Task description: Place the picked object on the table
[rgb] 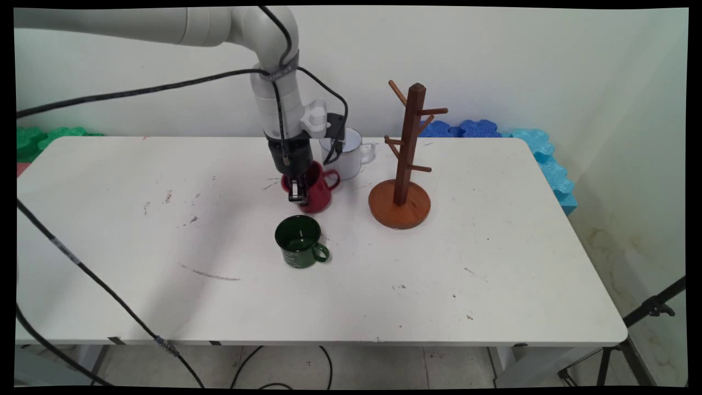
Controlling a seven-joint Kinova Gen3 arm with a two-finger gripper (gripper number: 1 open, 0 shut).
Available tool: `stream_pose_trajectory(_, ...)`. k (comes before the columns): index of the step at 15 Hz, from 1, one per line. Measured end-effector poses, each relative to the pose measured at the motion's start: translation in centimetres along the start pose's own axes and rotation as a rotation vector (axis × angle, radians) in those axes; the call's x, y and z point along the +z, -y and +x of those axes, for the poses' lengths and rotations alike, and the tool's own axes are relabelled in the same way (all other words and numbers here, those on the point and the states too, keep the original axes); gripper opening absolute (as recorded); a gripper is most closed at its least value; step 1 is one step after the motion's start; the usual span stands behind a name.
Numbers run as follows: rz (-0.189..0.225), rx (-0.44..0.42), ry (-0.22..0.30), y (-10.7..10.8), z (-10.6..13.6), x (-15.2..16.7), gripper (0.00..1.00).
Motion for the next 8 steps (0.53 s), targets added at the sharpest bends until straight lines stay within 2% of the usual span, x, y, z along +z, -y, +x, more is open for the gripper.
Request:
stream_pose_trajectory(1, -0.001, 0.002, -0.002, -0.02, 0.12, 0.12, 1.00)
stream_pose_trajectory(8, -0.010, 0.004, -0.039, -0.43, 0.98, 0.26, 1.00)
